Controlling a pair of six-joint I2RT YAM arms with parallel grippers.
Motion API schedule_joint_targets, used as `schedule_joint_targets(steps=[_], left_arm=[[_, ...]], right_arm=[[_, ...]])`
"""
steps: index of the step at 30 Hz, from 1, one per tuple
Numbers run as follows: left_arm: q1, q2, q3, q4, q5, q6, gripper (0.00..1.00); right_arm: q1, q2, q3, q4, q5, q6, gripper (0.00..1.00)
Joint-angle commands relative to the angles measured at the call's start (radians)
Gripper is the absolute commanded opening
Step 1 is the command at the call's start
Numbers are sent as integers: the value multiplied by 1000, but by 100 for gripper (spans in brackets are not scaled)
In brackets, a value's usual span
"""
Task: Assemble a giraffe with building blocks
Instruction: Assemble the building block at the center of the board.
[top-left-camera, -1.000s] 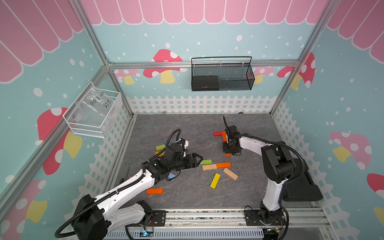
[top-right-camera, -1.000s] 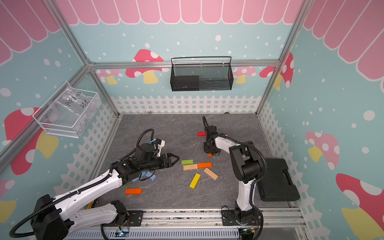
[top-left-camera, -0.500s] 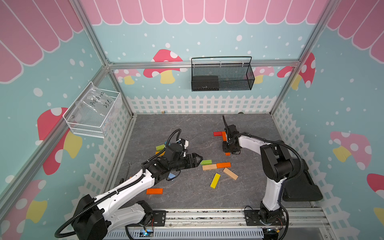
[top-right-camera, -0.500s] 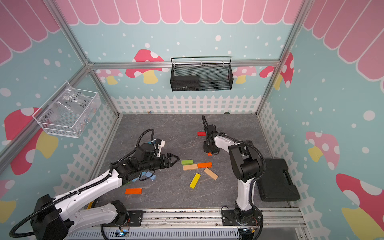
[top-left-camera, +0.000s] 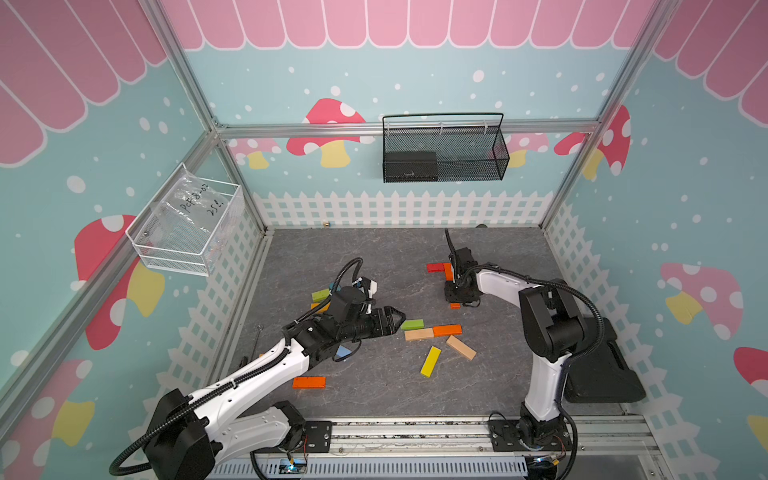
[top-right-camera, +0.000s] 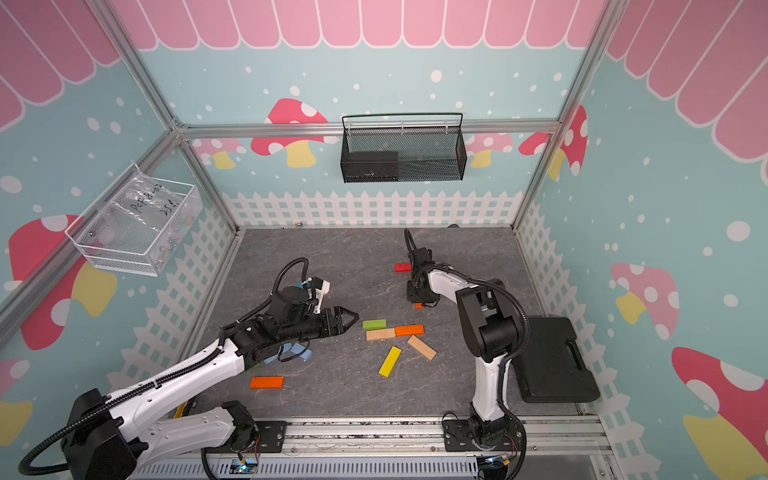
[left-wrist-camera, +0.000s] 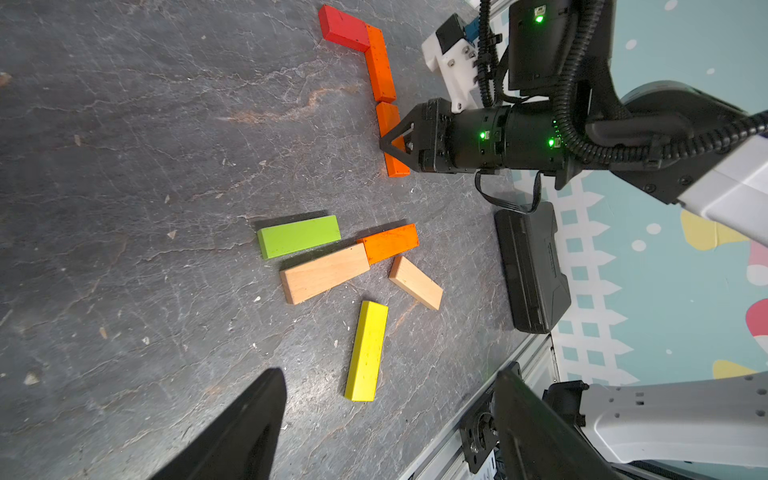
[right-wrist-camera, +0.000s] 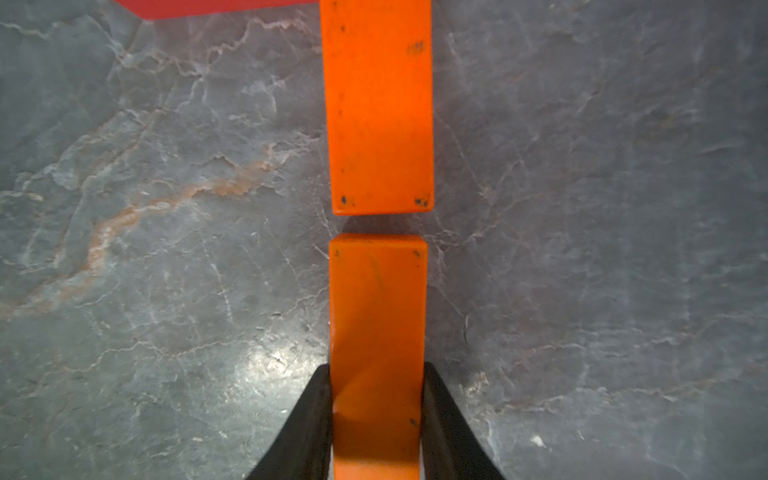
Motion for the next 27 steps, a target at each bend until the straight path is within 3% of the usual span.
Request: schedule_joint_targets(steps=[1,7,19,27], left_arm=[[-4,-10,6,-4,-16,10,81],[-4,-9,6,-2,-16,12,81],[-4,-8,6,-2,-16,11,81],[-3,-13,14,-16,-28,12,82]], right_arm=[[-9,43,12,-15,10,0,36],[-11,48,17,-16,9,-1,40],[-11,8,55,-46,6,-16,65],[-11,-122,104,-95,9,-41,77]])
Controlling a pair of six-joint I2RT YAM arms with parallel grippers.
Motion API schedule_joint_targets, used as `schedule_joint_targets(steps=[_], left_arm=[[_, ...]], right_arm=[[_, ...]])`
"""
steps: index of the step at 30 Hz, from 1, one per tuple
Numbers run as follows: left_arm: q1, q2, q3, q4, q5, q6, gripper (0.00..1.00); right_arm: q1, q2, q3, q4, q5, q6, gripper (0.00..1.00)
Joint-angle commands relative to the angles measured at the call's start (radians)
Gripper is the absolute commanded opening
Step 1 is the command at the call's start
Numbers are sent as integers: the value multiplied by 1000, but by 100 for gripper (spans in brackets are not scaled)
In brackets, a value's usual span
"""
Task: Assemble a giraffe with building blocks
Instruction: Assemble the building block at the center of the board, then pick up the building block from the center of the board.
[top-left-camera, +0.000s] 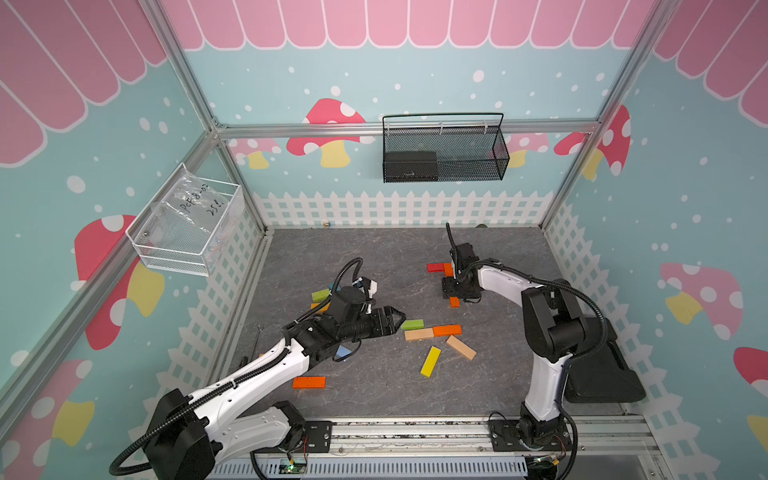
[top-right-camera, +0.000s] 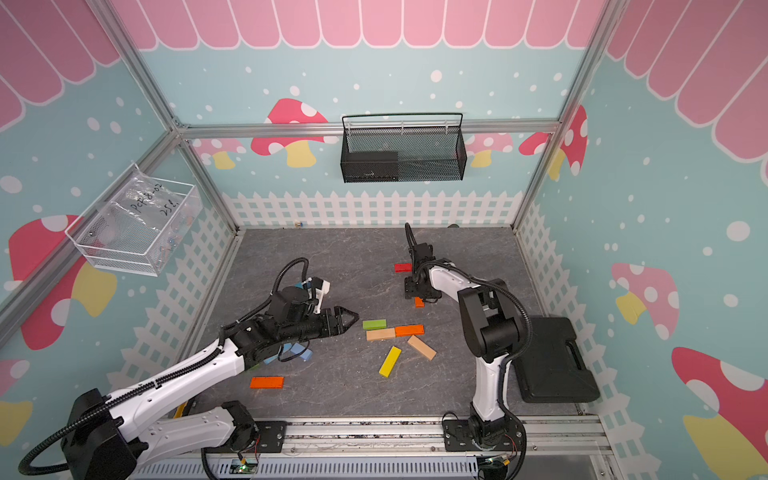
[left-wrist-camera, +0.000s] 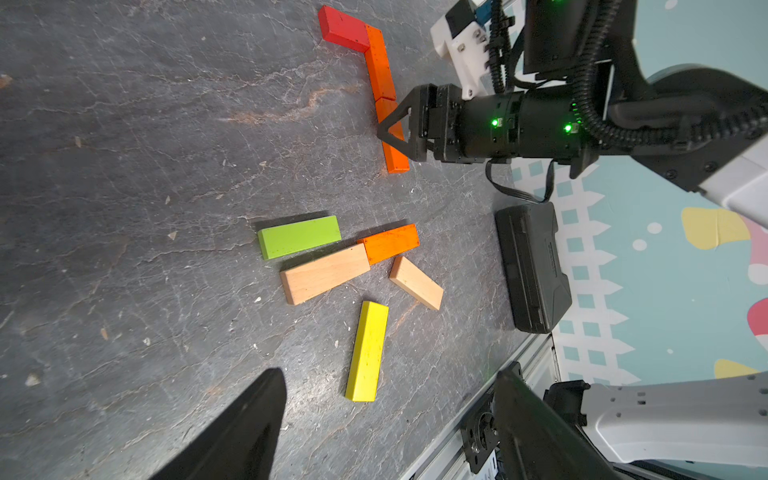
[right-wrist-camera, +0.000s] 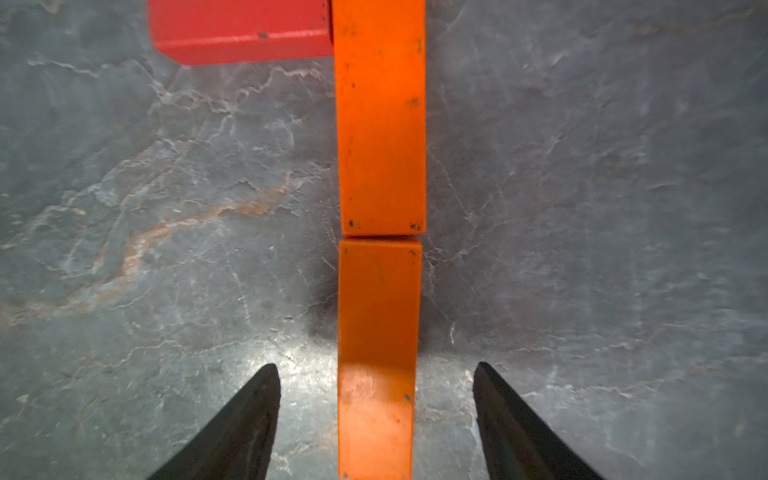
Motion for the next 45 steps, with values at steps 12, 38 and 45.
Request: schedule_joint_targets(steps=[12,38,45], left_arm=[[26,-54,34,-71,-34,29,82],[55,-44,60,-96,-3,59,82],[55,-62,45,-94,-8,54,82]], right_arm=[[20,-276,-14,-43,-36,-213,66],[282,-426,-394,-59,-111,-980,55],[280,-339,-376,-33,-73,-995,56]])
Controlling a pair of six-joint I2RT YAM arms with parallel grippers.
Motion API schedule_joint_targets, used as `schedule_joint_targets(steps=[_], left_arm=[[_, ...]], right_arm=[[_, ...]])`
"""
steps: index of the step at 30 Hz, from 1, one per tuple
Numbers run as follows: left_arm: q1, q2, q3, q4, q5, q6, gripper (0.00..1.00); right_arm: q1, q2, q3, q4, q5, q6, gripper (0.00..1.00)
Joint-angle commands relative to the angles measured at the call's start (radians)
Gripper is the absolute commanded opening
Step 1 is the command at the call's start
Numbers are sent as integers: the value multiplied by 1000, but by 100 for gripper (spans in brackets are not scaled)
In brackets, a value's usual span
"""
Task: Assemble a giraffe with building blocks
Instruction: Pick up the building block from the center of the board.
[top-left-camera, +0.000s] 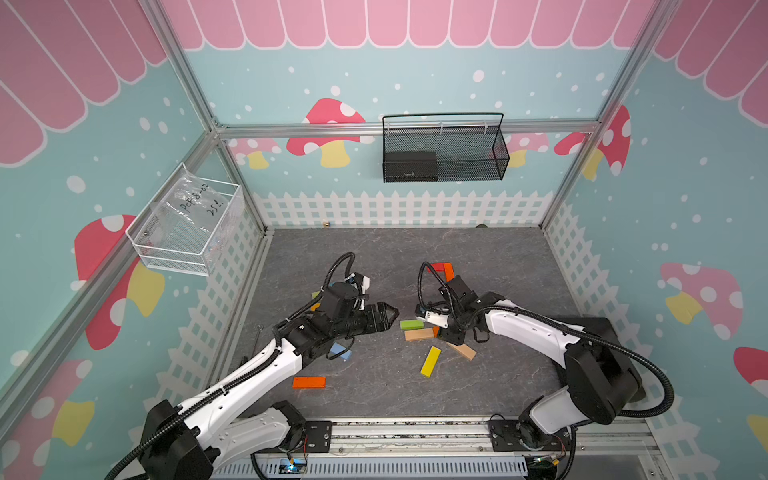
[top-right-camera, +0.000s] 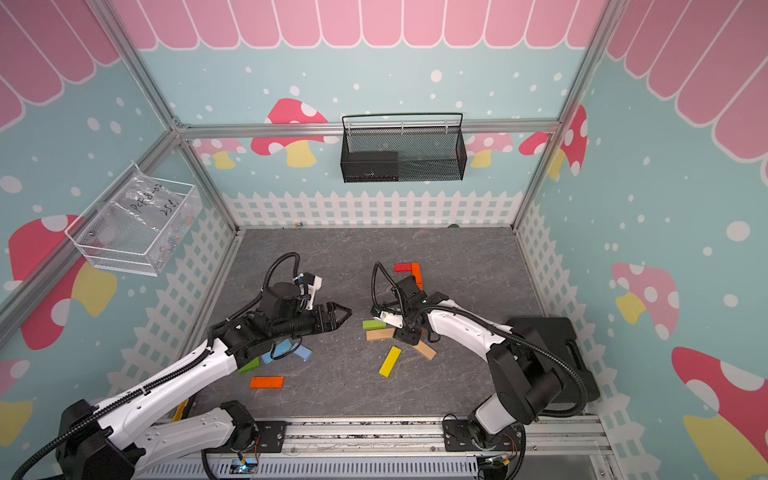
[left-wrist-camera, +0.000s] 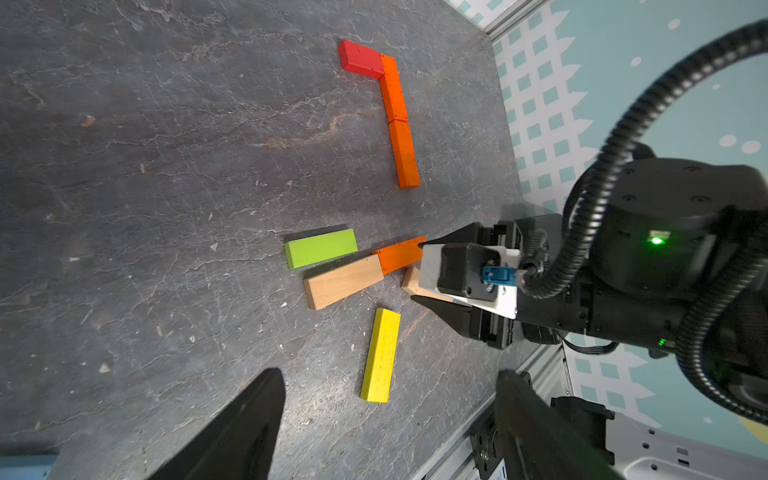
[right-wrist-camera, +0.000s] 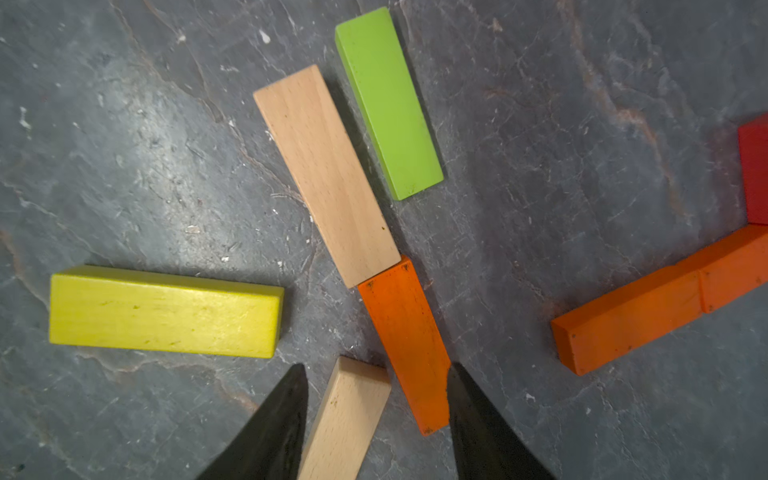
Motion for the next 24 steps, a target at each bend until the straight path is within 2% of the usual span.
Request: schedule_joint_targets(steps=[1,15,24], left_arm=[[6,-23,4,-6,1,10,82],[9,-37,-4,-15,-8,14,82],[15,-49,4,-21,-17,21,82]], right_arm=[[0,41,13,3,12,-38,56],[-50,135,18,70,26,3,53],[-58,156,17,29,23,81,38]])
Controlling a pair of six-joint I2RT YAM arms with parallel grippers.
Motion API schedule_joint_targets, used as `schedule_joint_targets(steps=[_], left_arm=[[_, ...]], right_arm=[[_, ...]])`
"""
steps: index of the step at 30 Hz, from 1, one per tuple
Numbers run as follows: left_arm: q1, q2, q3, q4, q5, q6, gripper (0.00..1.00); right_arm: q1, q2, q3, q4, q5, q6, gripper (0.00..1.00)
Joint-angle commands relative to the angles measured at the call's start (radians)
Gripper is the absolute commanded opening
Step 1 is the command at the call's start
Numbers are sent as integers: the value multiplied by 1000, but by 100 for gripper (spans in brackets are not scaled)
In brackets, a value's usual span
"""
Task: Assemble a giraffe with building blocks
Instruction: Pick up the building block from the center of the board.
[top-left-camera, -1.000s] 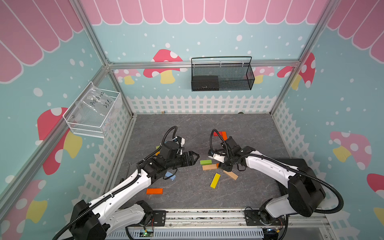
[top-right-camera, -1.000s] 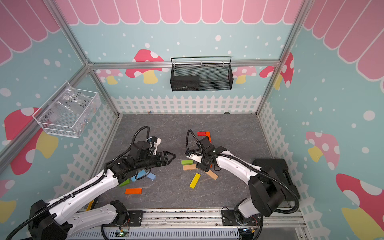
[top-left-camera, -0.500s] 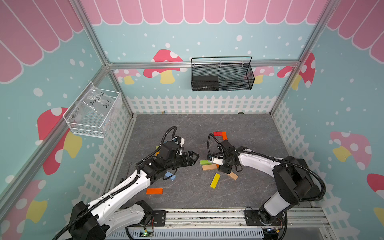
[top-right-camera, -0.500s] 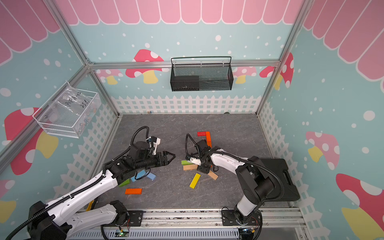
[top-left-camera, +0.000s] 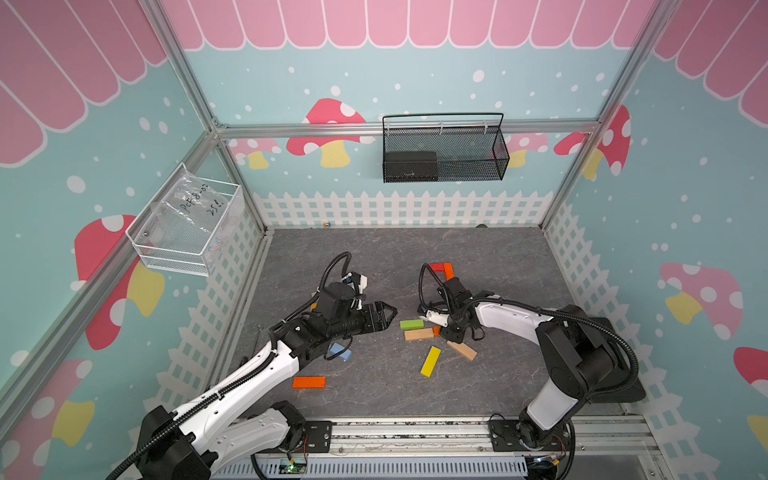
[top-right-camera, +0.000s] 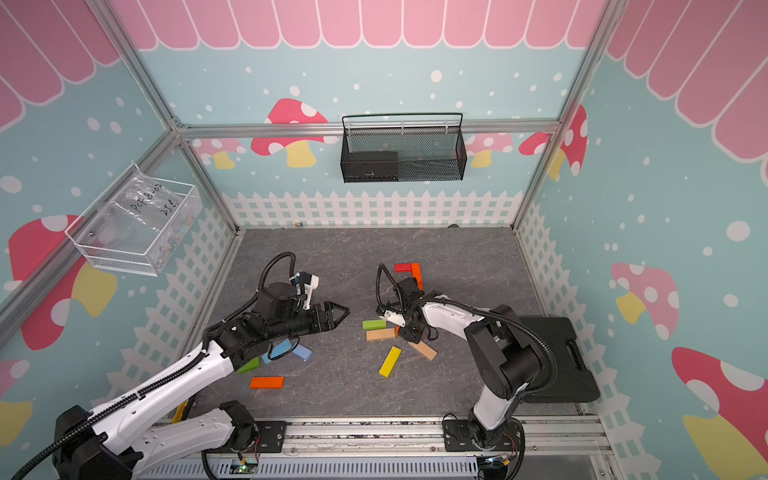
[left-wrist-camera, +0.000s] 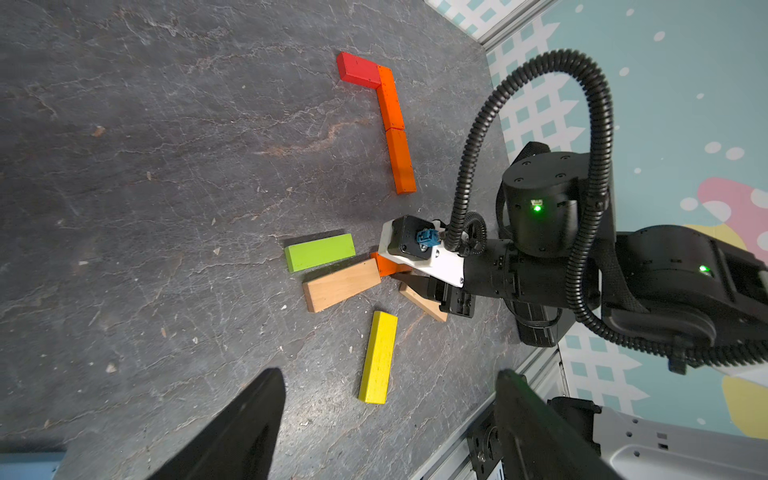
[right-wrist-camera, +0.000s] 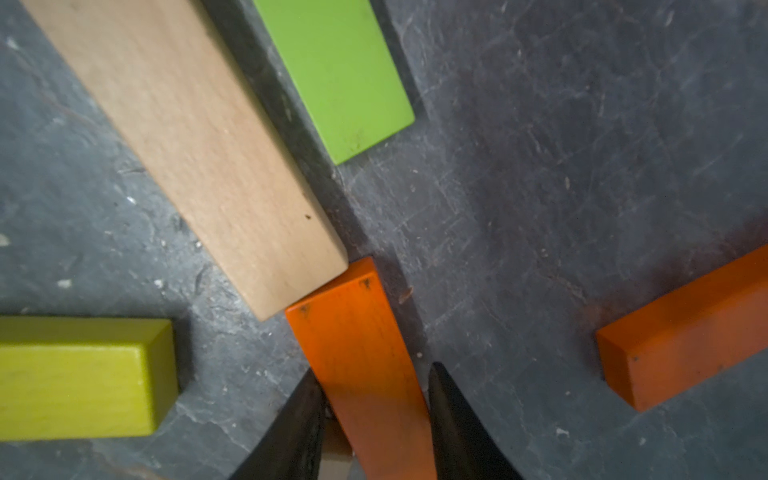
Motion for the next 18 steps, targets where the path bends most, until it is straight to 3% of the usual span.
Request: schedule_joint_targets(steps=[1,10,18], left_arm=[[8,-23,2,-14,-15,20,82],[10,-20,-4,-1,-5,26,82],[7,8,5,48,28,11,82]], right_arm=[[1,14,8,-40,-3,52,36],[4,-94,-89,-49,33,208,25],[-38,-202,-15,-33,85,483,24]])
